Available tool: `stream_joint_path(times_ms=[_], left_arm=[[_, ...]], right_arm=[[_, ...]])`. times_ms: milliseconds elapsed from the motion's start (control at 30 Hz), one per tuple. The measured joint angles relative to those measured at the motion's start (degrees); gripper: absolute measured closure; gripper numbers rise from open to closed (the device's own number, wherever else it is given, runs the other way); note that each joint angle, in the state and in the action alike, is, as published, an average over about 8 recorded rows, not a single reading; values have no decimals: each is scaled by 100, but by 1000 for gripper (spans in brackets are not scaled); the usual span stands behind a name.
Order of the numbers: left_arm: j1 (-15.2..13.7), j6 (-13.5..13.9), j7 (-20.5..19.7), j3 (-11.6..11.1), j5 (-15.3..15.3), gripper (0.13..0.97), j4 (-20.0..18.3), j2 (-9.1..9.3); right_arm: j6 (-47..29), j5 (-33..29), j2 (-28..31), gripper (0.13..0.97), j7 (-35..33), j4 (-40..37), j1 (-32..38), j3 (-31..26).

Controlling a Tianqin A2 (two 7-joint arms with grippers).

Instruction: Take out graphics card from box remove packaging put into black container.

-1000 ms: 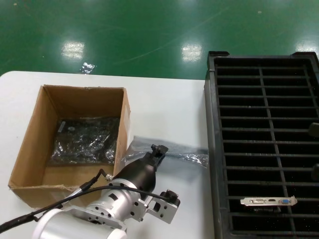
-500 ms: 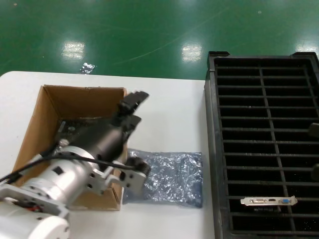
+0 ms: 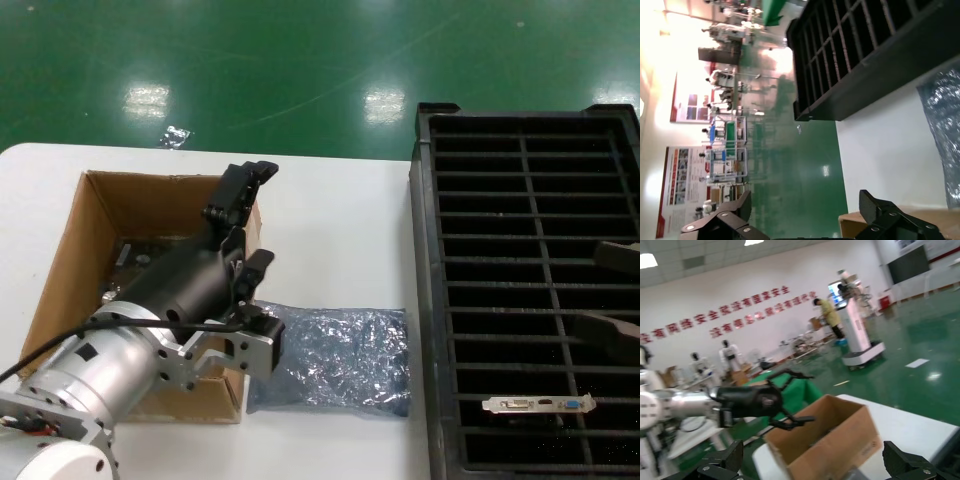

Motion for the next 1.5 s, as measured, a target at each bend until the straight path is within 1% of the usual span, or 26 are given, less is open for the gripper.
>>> stream_joint_path(times_ms=[33, 67, 333, 367, 633, 767, 1033, 1500], left_arm=[[22, -50, -12, -9, -101, 418, 28, 1], [44, -104, -25, -18, -208, 418, 57, 3], [228, -544, -132, -92, -1090, 256, 295, 15], [252, -600, -145, -101, -1202, 256, 325, 16], [437, -1042, -251, -176, -2086, 160, 564, 28], [530, -1262, -304, -213, -2527, 160, 683, 33], [715, -1704, -409, -288, -3410, 132, 921, 46], [1040, -2478, -595, -418, -4963, 132, 1341, 66]], right_arm=[[111, -36, -45, 129, -31, 31, -42, 2], [225, -73, -92, 129, -63, 63, -84, 3], [1160, -373, -473, 129, -326, 322, -432, 14], [1279, -411, -522, 129, -359, 355, -477, 16], [2216, -715, -906, 129, -625, 616, -827, 27], [2684, -866, -1097, 129, -756, 746, -1002, 33], [3621, -1168, -1481, 129, -1021, 1007, -1354, 43], [5268, -1700, -2155, 129, -1485, 1465, -1968, 63]])
